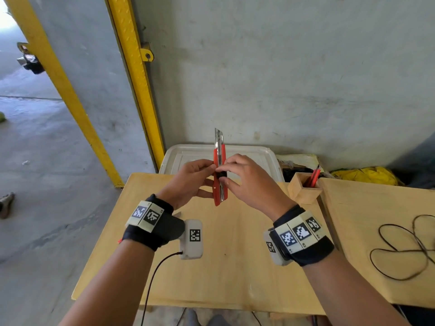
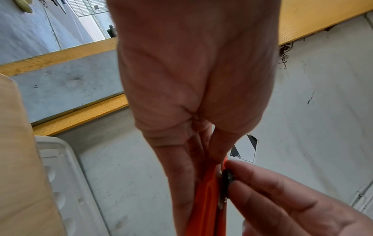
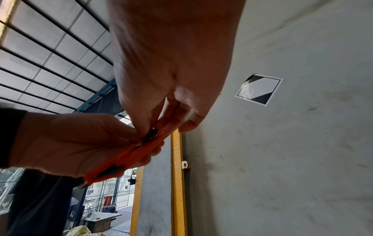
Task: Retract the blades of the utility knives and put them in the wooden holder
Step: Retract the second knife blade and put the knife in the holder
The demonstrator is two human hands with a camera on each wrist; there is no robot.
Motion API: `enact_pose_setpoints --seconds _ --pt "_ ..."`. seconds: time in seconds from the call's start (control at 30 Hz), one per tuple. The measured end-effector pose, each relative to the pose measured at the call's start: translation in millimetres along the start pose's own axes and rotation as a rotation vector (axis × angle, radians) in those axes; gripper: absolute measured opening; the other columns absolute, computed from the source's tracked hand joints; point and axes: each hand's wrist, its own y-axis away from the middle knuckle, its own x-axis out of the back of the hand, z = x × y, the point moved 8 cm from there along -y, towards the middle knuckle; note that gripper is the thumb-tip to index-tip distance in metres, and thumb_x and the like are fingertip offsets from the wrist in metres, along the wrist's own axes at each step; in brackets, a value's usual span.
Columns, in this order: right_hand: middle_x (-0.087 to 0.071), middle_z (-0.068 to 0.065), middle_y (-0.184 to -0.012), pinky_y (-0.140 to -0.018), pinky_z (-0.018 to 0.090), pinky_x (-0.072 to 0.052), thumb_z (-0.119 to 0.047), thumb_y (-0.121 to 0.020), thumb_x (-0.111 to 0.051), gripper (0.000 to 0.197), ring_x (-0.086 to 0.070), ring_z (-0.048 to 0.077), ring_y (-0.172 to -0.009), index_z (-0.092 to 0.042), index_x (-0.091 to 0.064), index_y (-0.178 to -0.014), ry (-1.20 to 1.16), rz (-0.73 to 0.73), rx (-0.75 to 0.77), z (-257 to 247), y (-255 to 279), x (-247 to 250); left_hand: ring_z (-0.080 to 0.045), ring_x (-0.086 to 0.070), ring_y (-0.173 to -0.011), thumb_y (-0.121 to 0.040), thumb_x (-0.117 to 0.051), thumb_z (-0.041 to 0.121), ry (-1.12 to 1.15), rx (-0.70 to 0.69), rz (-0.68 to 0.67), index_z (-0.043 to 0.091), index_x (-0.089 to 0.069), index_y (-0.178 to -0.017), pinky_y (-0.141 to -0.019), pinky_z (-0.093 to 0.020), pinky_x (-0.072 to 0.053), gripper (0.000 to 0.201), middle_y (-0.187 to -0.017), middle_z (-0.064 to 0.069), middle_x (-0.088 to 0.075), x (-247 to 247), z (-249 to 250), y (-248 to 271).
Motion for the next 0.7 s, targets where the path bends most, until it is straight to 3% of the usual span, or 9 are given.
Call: enact_pose_setpoints --seconds 0.5,0.63,0.7 --pt "-0.06 -0.007 -0.112 -0.084 0.032 -0.052 -0.024 -0.09 -0.065 0.027 -0.055 0.01 -0.103 -0.022 -0.068 -0.117 0.014 -0.098 0.006 3 18 -19 -0.03 -0.073 -0.092 -0.101 -0.046 0.019 -0.055 -0.018 0.097 0.005 -0.061 -0.118 -0.081 -0.053 -0.06 0.027 -0.106 -0.016 -0.07 0 -3 -3" --pt "-0.058 -0.007 -0.11 -0.08 0.029 -0.051 -0.027 -0.087 -0.066 0.035 -0.052 0.01 -0.101 -0.024 -0.063 -0.122 0.024 -0.084 0.004 2 19 -13 -0.028 -0.074 -0.09 -0.101 -0.046 0.02 -0.07 -0.017 0.096 0.006 -0.062 -0.117 -0.08 -0.052 -0.06 0.026 -0.099 -0.013 -0.071 -2 -3 -3" --pt "-0.056 -0.007 -0.105 -0.076 0.028 -0.051 -0.028 -0.086 -0.067 0.031 -0.051 0.01 -0.098 -0.024 -0.066 -0.116 0.029 -0.057 0.004 2 20 -11 -0.029 -0.074 -0.09 -0.101 -0.046 0.02 -0.075 -0.019 0.098 0.006 -0.061 -0.119 -0.079 -0.052 -0.06 0.027 -0.101 -0.014 -0.071 -2 -1 -3"
